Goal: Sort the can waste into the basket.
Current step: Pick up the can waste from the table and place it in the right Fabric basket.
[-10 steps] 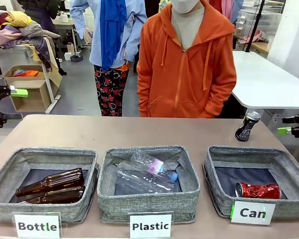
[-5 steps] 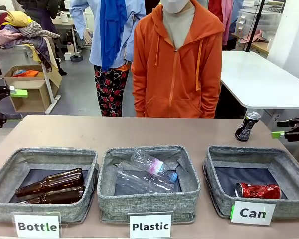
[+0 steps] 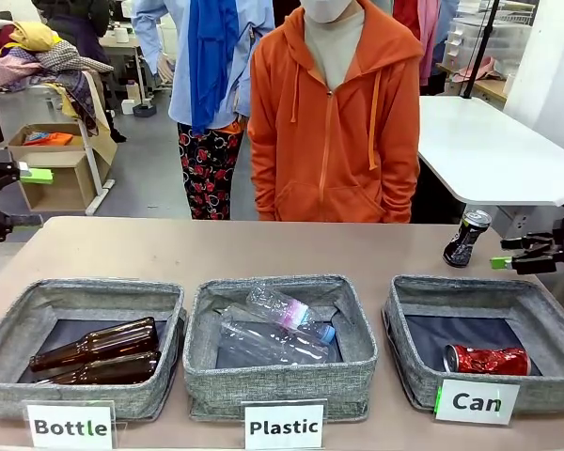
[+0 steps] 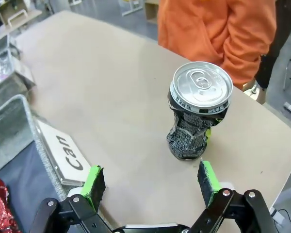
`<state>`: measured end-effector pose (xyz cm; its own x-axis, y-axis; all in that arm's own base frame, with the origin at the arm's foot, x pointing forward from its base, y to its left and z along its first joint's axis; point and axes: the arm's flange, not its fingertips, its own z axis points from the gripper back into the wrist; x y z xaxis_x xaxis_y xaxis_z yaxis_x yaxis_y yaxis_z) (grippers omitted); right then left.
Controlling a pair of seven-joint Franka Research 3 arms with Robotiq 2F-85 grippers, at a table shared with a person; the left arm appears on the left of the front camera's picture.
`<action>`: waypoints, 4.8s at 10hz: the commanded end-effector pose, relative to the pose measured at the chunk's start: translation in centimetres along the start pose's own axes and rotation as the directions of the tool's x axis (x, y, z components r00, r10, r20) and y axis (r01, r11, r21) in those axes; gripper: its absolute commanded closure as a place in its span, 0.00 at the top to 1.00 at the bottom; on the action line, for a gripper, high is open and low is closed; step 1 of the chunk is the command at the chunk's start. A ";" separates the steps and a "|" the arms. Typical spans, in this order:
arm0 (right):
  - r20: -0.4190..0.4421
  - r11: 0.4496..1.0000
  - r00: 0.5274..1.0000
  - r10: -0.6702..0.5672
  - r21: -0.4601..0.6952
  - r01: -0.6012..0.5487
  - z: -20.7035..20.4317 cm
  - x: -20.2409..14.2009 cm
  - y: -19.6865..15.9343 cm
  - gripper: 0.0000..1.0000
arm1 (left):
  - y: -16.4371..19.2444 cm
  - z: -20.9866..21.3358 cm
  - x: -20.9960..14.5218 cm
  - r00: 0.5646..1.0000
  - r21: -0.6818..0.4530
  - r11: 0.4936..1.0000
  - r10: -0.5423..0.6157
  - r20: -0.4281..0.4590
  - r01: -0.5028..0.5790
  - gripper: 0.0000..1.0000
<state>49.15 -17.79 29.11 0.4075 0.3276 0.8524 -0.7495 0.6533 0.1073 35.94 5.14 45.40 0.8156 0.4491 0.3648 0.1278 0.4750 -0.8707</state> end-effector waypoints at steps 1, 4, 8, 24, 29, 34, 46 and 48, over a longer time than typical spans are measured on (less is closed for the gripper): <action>0.051 0.999 0.998 0.033 -0.007 -0.032 -1.5 -0.3 -0.5 1.00 | 0.2 0.3 -0.2 1.000 -0.001 1.000 -0.015 -0.012 0.014 1.00; 0.089 0.999 0.995 0.051 -0.017 -0.050 -3.5 -0.5 -0.5 1.00 | 0.2 0.3 -0.2 1.000 -0.001 1.000 -0.015 -0.012 0.014 1.00; 0.142 0.995 0.987 0.080 -0.074 -0.070 -4.5 -0.5 -0.5 1.00 | 0.2 0.3 -0.2 1.000 -0.001 1.000 -0.015 -0.012 0.014 1.00; 0.337 0.967 0.939 0.075 -0.253 0.013 -8.0 -1.5 -2.4 1.00 | 0.2 0.3 -0.2 1.000 -0.001 1.000 -0.015 -0.012 0.014 1.00; 0.343 0.980 0.938 0.054 -0.200 0.017 -8.1 -1.6 -2.3 0.00 | 0.2 0.3 -0.2 1.000 -0.001 1.000 -0.015 -0.012 0.014 1.00; 0.350 0.981 0.935 0.052 -0.193 0.018 -7.9 -1.6 -2.0 0.00 | 0.2 0.3 -0.2 1.000 -0.001 1.000 -0.015 -0.012 0.014 1.00; -0.386 0.808 0.754 0.532 0.499 -0.314 7.2 15.7 21.7 0.05 | 0.2 0.3 -0.2 1.000 -0.001 1.000 -0.015 -0.012 0.014 1.00; -0.535 0.834 0.654 0.535 0.457 -0.309 5.0 14.6 23.1 0.05 | 0.2 0.3 -0.2 1.000 -0.001 1.000 -0.015 -0.012 0.014 1.00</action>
<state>35.20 -2.66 47.92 0.1066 0.9012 0.4202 -0.9935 0.0793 0.0819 35.94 5.13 45.42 0.8157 0.4487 0.3651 0.1282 0.4753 -0.8704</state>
